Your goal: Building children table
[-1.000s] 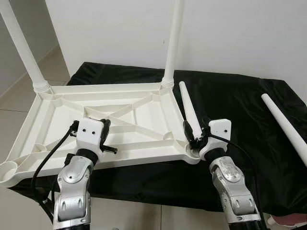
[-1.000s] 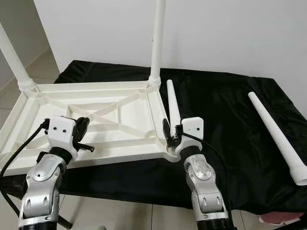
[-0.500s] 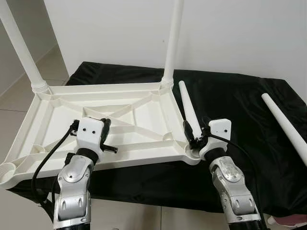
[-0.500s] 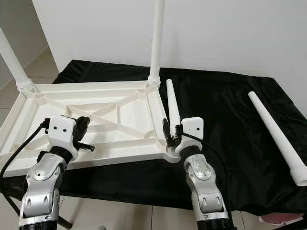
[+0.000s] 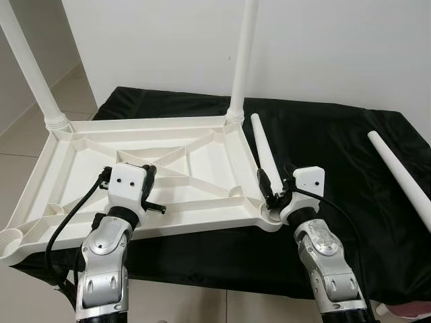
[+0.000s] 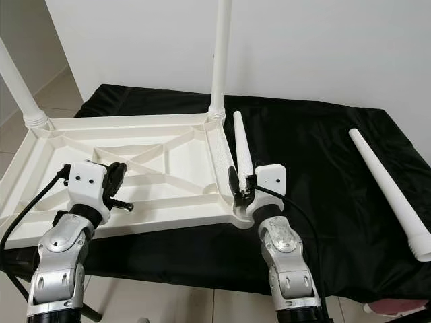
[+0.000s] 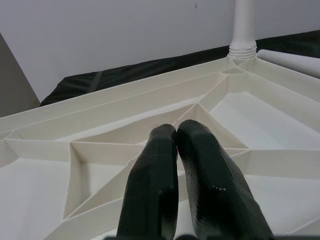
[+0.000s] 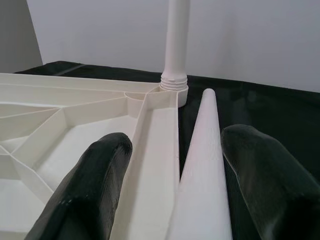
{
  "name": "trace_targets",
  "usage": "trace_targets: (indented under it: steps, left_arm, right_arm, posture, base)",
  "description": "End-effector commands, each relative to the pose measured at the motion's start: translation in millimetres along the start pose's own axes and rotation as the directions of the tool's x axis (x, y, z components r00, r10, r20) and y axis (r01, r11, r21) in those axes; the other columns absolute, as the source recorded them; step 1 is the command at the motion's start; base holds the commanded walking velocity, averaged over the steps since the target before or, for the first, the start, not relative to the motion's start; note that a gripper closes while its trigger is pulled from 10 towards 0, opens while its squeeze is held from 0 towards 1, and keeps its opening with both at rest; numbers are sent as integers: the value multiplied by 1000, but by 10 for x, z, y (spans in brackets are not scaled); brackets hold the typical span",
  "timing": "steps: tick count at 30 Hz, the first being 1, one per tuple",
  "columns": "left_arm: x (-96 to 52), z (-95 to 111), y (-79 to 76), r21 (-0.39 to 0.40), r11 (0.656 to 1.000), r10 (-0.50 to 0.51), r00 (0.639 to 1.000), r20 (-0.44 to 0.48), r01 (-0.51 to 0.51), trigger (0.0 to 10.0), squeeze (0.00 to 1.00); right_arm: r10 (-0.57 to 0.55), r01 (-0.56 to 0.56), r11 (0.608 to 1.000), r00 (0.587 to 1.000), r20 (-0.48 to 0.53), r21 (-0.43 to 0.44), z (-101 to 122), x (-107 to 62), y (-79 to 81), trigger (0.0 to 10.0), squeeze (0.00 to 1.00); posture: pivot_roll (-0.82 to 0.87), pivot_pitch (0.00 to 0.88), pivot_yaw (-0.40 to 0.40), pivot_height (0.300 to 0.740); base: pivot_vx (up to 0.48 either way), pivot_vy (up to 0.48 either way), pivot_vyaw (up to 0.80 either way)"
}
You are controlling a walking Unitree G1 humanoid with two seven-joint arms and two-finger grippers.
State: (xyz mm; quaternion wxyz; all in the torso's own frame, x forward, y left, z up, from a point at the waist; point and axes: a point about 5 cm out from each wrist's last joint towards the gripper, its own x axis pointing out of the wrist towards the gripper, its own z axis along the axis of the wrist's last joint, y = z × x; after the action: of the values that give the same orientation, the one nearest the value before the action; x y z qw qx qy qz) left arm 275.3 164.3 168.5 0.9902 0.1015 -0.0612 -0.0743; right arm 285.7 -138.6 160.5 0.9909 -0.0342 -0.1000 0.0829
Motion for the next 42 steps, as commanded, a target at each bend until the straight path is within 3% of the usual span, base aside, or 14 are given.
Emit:
trace_targets:
  steps: [1,8,13,32,42]
  left_arm:
    - [3,-50,51,-22,984,175,984,-27,-176,10000,0]
    - [1,-48,51,-20,984,177,984,-26,-178,10000,0]
    - [12,-22,14,52,988,144,990,2,-144,10000,0]
    - [16,-45,-6,29,987,160,987,-6,-159,10000,0]
    - [49,-1,-103,13,996,86,996,8,-87,10000,0]
  right_arm:
    - [3,-3,1000,1000,2,-5,-8,7,4,10000,0]
    - [2,-2,1000,1000,2,-5,-6,3,3,10000,0]
    - [1,-1,1000,1000,1,-3,-7,-1,5,10000,0]
    - [0,0,1000,1000,2,-4,-6,-5,0,10000,0]
    - [3,-3,1000,1000,14,-15,71,35,17,10000,0]
  posture:
    - [97,24,-61,740]
    - [96,27,-60,740]
    - [96,30,-60,740]
    - [92,32,-60,740]
    - [88,36,-62,740]
  base:
    - [0,480,0]
    - [0,480,0]
    - [0,-122,0]
    - [0,-72,0]
    - [0,0,0]
